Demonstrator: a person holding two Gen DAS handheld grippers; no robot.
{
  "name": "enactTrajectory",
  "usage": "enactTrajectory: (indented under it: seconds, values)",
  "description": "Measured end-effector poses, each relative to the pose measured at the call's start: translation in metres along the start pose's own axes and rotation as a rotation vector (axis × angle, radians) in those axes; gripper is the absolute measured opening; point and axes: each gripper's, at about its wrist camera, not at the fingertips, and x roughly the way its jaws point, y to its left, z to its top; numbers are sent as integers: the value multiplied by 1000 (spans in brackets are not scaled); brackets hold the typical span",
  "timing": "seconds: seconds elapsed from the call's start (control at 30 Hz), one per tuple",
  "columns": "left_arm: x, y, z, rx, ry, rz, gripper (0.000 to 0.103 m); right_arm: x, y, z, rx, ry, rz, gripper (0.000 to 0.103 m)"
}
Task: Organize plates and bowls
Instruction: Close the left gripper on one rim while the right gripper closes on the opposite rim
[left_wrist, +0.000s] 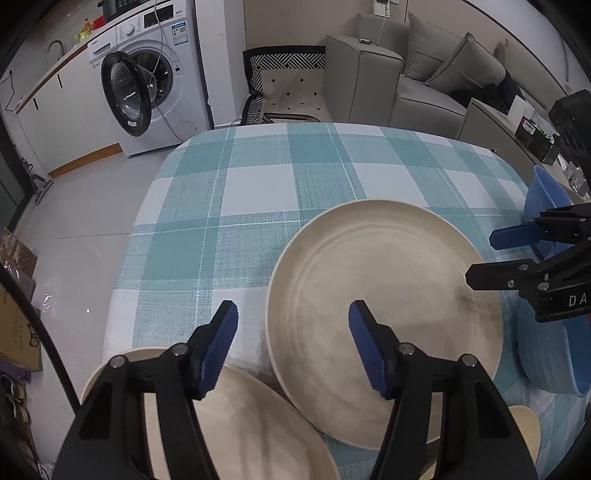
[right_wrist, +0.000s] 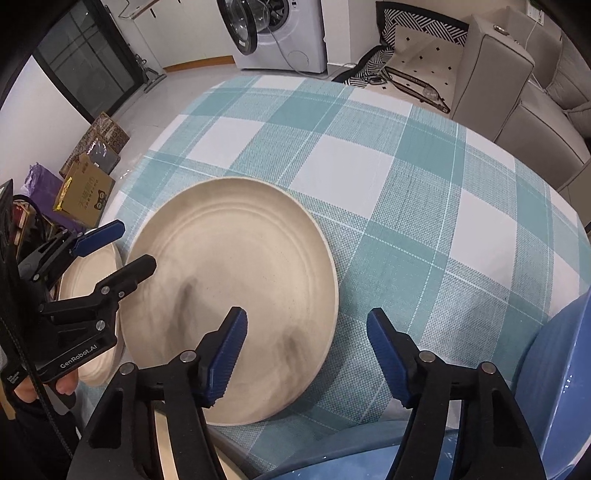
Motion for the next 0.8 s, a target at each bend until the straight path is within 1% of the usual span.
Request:
enactTrajectory:
  seconds: [0.1,0.17,0.33,0.43,0.5,0.57,0.7,0.8]
  values:
    - [3,-4,1,12,4,-10,61,6,-2,1,7,18,22,61]
    - [4,-8,1,20,10,-19,59,10,-3,2,7,27,18,58]
    - [6,-12,2,40,16,-10,57,14,-5,4,11,35,36,57]
    - [6,-11,4,35,16,-20,57,13,-3,4,2,35,46,55]
    - [6,-13,6,37,14,-41,56,12,-1,4,-3,34,50,52]
    - [8,-19,9,44,20,-83,55,13,0,4,-9,35,44,51]
    - [9,-25,9,64,14,-57,55,15,2,5,-12,41,27,51]
    - [6,-17,7,49,7,-38,55,14,3,4,-21,42,5,51]
